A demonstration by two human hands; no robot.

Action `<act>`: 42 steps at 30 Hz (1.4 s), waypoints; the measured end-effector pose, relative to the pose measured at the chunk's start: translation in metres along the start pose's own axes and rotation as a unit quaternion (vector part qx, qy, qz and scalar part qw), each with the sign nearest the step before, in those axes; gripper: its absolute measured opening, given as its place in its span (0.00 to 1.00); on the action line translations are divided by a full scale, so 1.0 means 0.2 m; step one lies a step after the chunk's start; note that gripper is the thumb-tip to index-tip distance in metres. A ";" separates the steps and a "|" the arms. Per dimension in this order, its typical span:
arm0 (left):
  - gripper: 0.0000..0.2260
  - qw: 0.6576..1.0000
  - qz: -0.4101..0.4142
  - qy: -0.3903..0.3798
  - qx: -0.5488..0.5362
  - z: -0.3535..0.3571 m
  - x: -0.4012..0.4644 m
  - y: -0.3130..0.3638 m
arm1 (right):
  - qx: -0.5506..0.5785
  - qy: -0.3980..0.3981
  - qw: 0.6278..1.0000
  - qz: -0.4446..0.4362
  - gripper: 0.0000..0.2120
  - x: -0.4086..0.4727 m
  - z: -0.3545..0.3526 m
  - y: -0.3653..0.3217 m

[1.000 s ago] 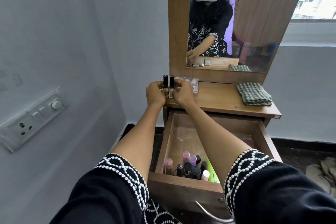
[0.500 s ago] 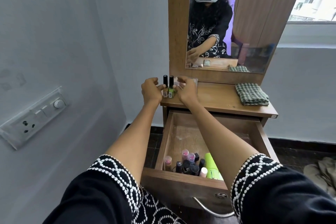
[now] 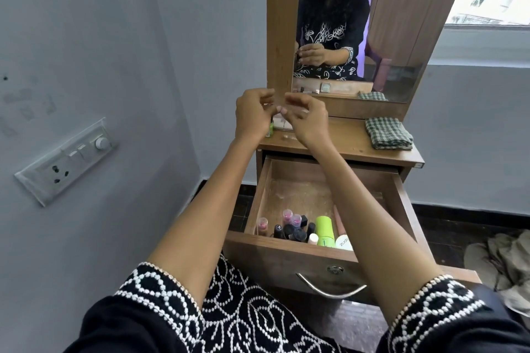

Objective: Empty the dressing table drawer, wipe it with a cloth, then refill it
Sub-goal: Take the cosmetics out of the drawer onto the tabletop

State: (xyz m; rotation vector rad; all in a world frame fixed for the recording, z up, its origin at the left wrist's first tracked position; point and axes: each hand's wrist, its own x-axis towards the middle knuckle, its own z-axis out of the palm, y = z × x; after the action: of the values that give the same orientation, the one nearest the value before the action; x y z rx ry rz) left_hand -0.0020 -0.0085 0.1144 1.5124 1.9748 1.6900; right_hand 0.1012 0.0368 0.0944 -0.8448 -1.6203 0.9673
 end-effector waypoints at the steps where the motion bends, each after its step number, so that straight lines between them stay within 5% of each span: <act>1: 0.15 1.000 0.005 -0.004 -0.005 -0.01 -0.02 0.01 | 0.003 -0.003 1.000 -0.003 0.18 -0.02 -0.03 -0.02; 9: 0.13 0.992 0.009 -0.123 -0.014 -0.03 -0.30 0.02 | -0.063 -0.086 0.994 -0.006 0.13 -0.29 -0.24 -0.02; 17: 0.17 0.975 -0.081 -0.196 0.068 0.01 -0.61 -0.15 | -0.195 -0.174 0.961 0.086 0.17 -0.57 -0.27 0.19; 27: 0.10 0.957 -0.092 -0.208 0.180 0.05 -0.75 -0.23 | -0.298 -0.228 0.917 0.134 0.16 -0.67 -0.24 0.32; 32: 0.07 0.948 -0.089 -0.230 0.201 0.05 -0.76 -0.23 | -0.309 -0.219 0.918 0.115 0.07 -0.68 -0.23 0.32; 42: 0.07 0.950 -0.072 -0.218 0.212 0.05 -0.76 -0.24 | -0.310 -0.223 0.919 0.095 0.10 -0.69 -0.22 0.32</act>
State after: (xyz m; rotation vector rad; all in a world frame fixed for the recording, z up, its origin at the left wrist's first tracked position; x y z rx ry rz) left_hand 0.0515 -0.1075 0.0004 1.6355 2.2012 0.8075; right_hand 0.1788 -0.0496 -0.0118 -1.2928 -2.3378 0.8169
